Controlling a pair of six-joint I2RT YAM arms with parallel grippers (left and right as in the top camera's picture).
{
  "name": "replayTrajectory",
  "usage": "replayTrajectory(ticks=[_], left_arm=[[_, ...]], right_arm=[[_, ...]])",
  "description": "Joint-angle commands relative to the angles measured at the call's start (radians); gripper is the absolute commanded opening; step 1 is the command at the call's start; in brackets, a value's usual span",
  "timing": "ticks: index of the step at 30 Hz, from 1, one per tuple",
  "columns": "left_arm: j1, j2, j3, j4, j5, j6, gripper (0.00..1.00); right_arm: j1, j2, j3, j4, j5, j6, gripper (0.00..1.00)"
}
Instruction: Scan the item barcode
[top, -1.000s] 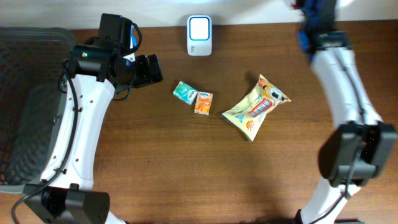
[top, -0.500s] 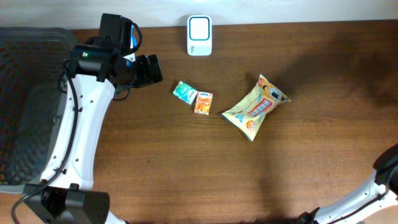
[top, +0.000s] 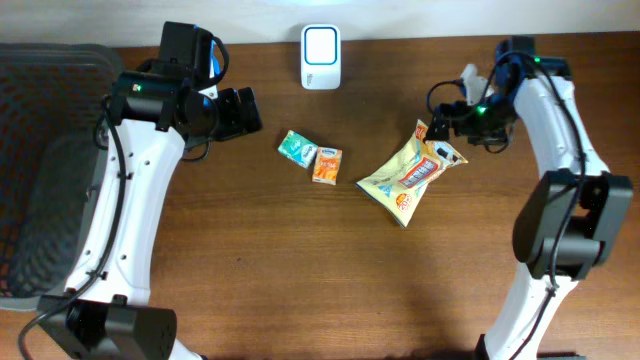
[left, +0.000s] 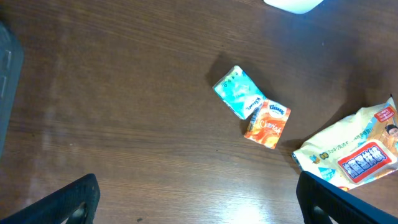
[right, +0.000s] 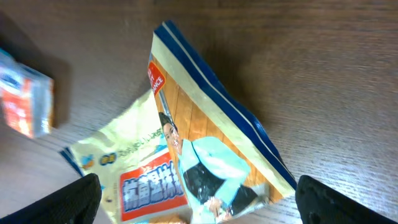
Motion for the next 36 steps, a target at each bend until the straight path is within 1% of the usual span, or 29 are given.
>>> replayTrajectory(ticks=[1, 3, 4, 5, 6, 7, 8, 9, 10, 11, 12, 14, 15, 16, 18, 20, 21, 22, 24, 25, 26, 29, 30, 31, 32, 33, 34, 35, 36], left_arm=[[0.000, -0.008, -0.002, 0.002, 0.000, -0.006, 0.99], [0.001, -0.008, -0.002, 0.002, 0.000, -0.006, 0.99], [0.000, -0.008, -0.002, 0.002, 0.000, -0.006, 0.99], [0.001, -0.008, -0.002, 0.002, 0.000, -0.006, 0.99], [0.001, -0.008, -0.002, 0.002, 0.000, -0.006, 0.99], [0.001, -0.008, -0.002, 0.002, 0.000, -0.006, 0.99], [0.001, -0.008, -0.002, 0.002, 0.000, -0.006, 0.99], [0.000, -0.008, -0.002, 0.002, 0.000, -0.006, 0.99], [0.000, -0.008, -0.002, 0.002, 0.000, -0.006, 0.99], [0.000, -0.008, -0.002, 0.002, 0.000, -0.006, 0.99], [0.000, -0.008, -0.002, 0.002, 0.000, -0.006, 0.99], [0.002, -0.008, -0.002, 0.002, 0.000, -0.006, 0.99], [0.002, -0.008, -0.002, 0.002, 0.000, -0.006, 0.99], [0.002, -0.008, -0.002, 0.002, 0.000, -0.006, 0.99], [0.002, -0.008, -0.002, 0.001, 0.000, -0.006, 0.99], [0.002, -0.008, -0.002, 0.002, 0.000, -0.006, 0.99], [0.002, -0.008, -0.002, 0.002, 0.000, -0.006, 0.99], [0.002, -0.008, -0.002, 0.002, 0.000, -0.006, 0.99], [0.002, -0.008, -0.002, 0.002, 0.000, -0.006, 0.99], [0.002, -0.008, -0.002, 0.002, 0.000, -0.006, 0.99], [0.002, -0.008, -0.002, 0.002, 0.000, -0.006, 0.99], [0.002, -0.008, -0.002, 0.002, 0.000, -0.006, 0.99], [0.002, -0.008, -0.002, 0.001, 0.001, -0.006, 0.99], [0.002, -0.008, -0.002, 0.002, 0.000, -0.006, 0.99], [0.002, -0.008, -0.002, 0.001, 0.000, -0.006, 0.99], [0.002, -0.008, -0.002, 0.002, 0.000, -0.006, 0.99], [0.002, -0.008, -0.002, 0.002, 0.000, -0.006, 0.99], [0.002, -0.008, -0.002, 0.002, 0.000, -0.006, 0.99], [0.002, -0.008, -0.002, 0.002, 0.000, -0.006, 0.99]], right_arm=[[0.057, 0.059, -0.023, 0.001, 0.115, -0.081, 0.99], [0.078, 0.092, -0.023, 0.003, 0.135, -0.076, 1.00], [0.090, 0.106, -0.025, 0.004, 0.157, -0.060, 0.90], [0.092, 0.105, -0.023, 0.003, 0.251, 0.027, 0.96], [0.091, 0.097, -0.009, -0.006, 0.344, 0.112, 0.99], [0.089, 0.077, 0.039, -0.045, 0.446, 0.183, 0.99], [0.089, 0.063, 0.106, -0.096, 0.486, 0.211, 0.98], [0.092, 0.052, 0.237, -0.194, 0.460, 0.218, 0.98], [0.097, 0.052, 0.369, -0.280, 0.304, 0.220, 0.99], [0.103, 0.052, 0.431, -0.311, 0.163, 0.219, 0.99], [0.118, 0.052, 0.463, -0.317, -0.021, 0.219, 0.99], [0.183, 0.071, 0.435, -0.290, -0.166, 0.212, 0.99], [0.226, 0.082, 0.406, -0.259, -0.165, 0.212, 0.99], [0.290, 0.092, 0.342, -0.182, -0.165, 0.231, 0.96], [0.388, 0.094, 0.172, -0.007, -0.146, 0.402, 0.97], [0.436, 0.094, 0.023, 0.150, -0.147, 0.484, 0.96], [0.451, 0.094, -0.046, 0.214, -0.150, 0.499, 0.94], [0.456, 0.094, -0.093, 0.261, -0.150, 0.508, 0.86], [0.459, 0.094, -0.171, 0.368, -0.150, 0.531, 0.85], [0.459, 0.094, -0.209, 0.414, -0.150, 0.557, 0.80], [0.459, 0.094, -0.233, 0.449, -0.150, 0.580, 0.72], [0.468, 0.094, -0.294, 0.578, -0.150, 0.629, 0.39], [0.469, 0.094, -0.294, 0.597, -0.150, 0.629, 0.35], [0.468, 0.094, -0.293, 0.615, -0.151, 0.629, 0.21], [0.458, 0.094, -0.283, 0.614, -0.176, 0.636, 0.04], [0.439, 0.094, -0.267, 0.614, -0.238, 0.635, 0.04], [0.406, 0.094, -0.246, 0.615, -0.345, 0.612, 0.04], [0.361, 0.094, -0.226, 0.616, -0.517, 0.525, 0.04], [0.325, 0.094, -0.224, 0.622, -0.641, 0.488, 0.04]])
